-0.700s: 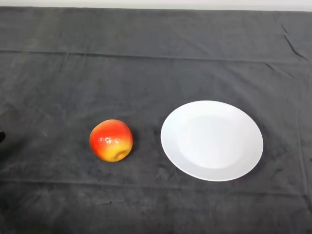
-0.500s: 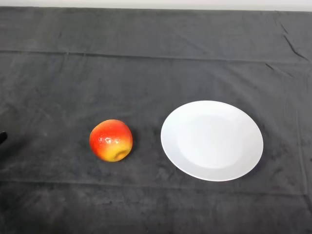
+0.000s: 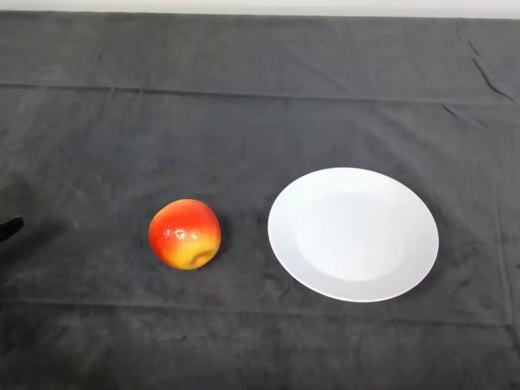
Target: Move the apple to the plate
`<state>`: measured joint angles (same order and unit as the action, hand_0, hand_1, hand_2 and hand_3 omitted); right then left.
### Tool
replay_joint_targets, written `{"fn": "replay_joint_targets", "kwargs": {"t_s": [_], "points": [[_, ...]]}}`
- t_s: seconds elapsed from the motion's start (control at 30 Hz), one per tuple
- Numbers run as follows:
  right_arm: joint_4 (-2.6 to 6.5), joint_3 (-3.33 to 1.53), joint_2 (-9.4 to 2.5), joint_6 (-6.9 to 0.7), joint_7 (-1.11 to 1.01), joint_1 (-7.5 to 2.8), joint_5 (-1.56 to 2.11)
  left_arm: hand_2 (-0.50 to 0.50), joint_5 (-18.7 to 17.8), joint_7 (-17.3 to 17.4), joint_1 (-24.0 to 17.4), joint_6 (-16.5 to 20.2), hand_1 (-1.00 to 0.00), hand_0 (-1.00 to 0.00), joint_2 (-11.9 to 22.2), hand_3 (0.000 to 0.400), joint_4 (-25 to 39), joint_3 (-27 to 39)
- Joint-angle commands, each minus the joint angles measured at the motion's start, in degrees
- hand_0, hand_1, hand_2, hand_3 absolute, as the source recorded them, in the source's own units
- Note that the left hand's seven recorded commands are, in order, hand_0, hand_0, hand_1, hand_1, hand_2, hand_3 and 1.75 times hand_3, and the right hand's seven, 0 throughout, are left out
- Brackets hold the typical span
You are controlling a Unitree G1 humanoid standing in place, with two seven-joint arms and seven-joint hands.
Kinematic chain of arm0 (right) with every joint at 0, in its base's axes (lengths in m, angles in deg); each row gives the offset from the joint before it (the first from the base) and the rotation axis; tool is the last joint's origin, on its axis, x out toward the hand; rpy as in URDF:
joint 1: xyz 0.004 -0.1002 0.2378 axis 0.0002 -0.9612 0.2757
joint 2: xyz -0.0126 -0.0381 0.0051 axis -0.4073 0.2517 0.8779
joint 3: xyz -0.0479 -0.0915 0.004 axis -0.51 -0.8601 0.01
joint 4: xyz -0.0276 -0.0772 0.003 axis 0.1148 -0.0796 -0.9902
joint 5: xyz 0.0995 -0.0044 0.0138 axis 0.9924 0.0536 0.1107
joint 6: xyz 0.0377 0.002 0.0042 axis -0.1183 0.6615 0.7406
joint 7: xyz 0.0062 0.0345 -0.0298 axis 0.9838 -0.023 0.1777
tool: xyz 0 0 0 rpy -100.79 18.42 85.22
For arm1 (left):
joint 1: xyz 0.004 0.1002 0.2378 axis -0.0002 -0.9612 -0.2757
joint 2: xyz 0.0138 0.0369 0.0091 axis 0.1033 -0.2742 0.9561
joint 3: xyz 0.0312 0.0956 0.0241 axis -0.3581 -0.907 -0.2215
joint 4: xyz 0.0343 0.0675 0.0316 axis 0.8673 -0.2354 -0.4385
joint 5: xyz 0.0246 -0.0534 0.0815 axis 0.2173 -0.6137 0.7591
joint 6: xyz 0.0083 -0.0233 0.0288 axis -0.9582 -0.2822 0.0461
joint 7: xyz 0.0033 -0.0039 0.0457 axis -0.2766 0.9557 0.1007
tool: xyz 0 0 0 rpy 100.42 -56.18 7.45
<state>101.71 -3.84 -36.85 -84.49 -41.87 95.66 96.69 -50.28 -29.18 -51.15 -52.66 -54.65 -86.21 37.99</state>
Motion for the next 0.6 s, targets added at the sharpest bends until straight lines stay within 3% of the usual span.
{"fn": "replay_joint_targets", "kwargs": {"t_s": [0.03, 0.6], "points": [[-1.09, 0.31, 1.3, -0.22, 0.15, -0.87, 0.67, 0.0, 1.4, 0.2, 2.8, -2.0, 0.0, 0.0, 1.7, 0.0, 0.5, -1.7], [-1.06, 0.31, 1.31, -0.22, 0.14, -0.87, 0.68, 0.0, 5.9, 3.6, 6.2, -4.1, 0.0, 0.0, 2.6, 0.0, 0.1, -6.2]]}}
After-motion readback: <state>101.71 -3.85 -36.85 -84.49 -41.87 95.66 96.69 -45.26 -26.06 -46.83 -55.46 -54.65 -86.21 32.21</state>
